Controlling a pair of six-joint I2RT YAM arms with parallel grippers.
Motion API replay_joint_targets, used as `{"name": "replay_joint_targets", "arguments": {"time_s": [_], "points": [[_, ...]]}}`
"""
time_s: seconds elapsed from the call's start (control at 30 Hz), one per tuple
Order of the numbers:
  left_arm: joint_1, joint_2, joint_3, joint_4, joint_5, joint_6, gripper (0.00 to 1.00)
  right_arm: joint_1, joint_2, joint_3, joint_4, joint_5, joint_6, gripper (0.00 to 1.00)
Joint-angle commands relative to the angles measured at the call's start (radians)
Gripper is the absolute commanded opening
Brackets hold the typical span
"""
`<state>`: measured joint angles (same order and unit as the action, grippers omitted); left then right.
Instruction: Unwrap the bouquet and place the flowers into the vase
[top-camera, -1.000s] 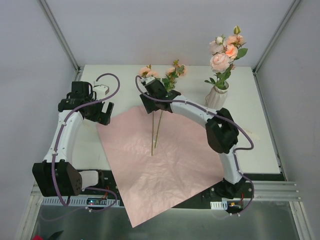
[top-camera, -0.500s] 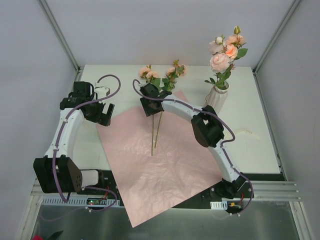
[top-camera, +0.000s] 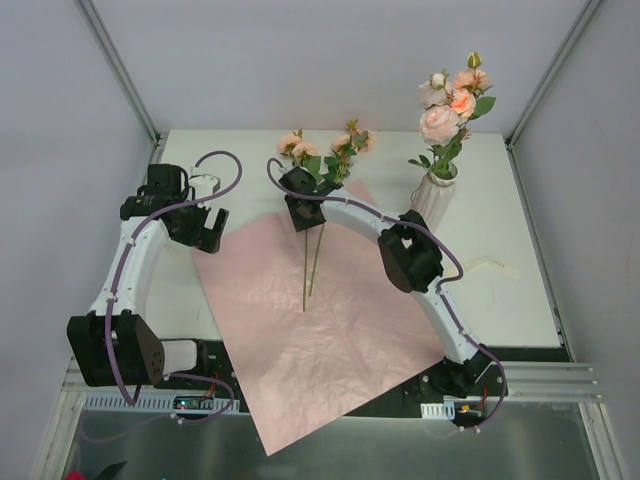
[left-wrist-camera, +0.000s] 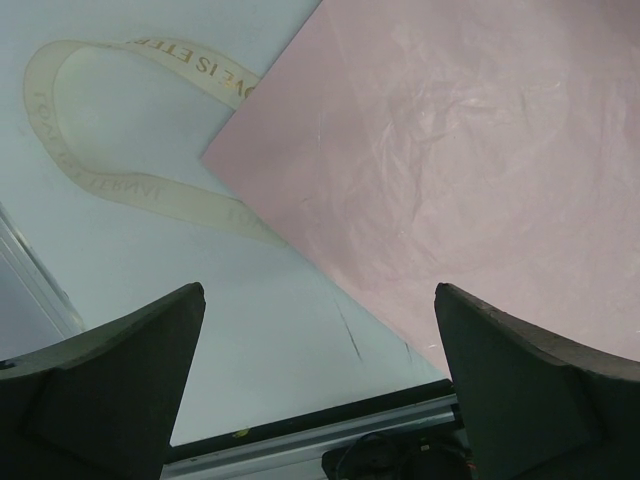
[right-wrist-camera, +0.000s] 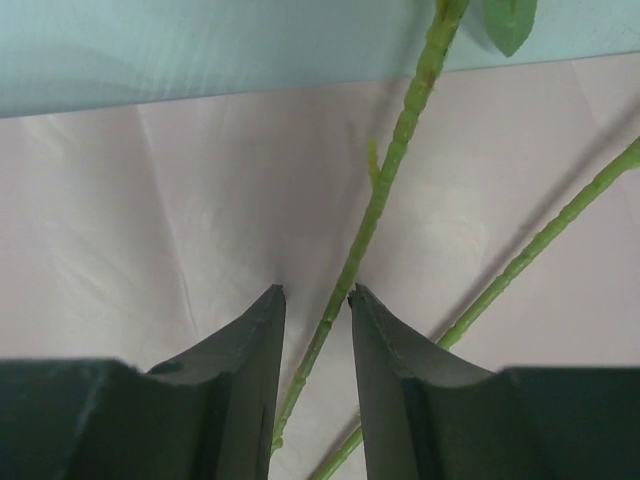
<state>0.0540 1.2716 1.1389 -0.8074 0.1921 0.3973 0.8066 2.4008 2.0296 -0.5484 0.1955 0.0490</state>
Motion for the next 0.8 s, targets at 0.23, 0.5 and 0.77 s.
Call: {"name": "replay_joint_targets", "arguments": {"time_s": [0.23, 0.5, 0.77], "points": [[0.006, -0.041, -0.014, 0.004, -0.046, 0.020, 0.99, -0.003, 0.009, 0.011, -0.054, 0.030, 0.087, 0.11], [0.004, -0.052, -0.021, 0.005, -0.054, 0.025, 0.99, -0.015, -0.152, -0.169, 0.126, 0.042, 0.175, 0.01], [0.007, -0.058, -0.031, 0.004, -0.060, 0.028, 0.99, -0.030, -0.402, -0.316, 0.252, 0.005, 0.190, 0.01]]}}
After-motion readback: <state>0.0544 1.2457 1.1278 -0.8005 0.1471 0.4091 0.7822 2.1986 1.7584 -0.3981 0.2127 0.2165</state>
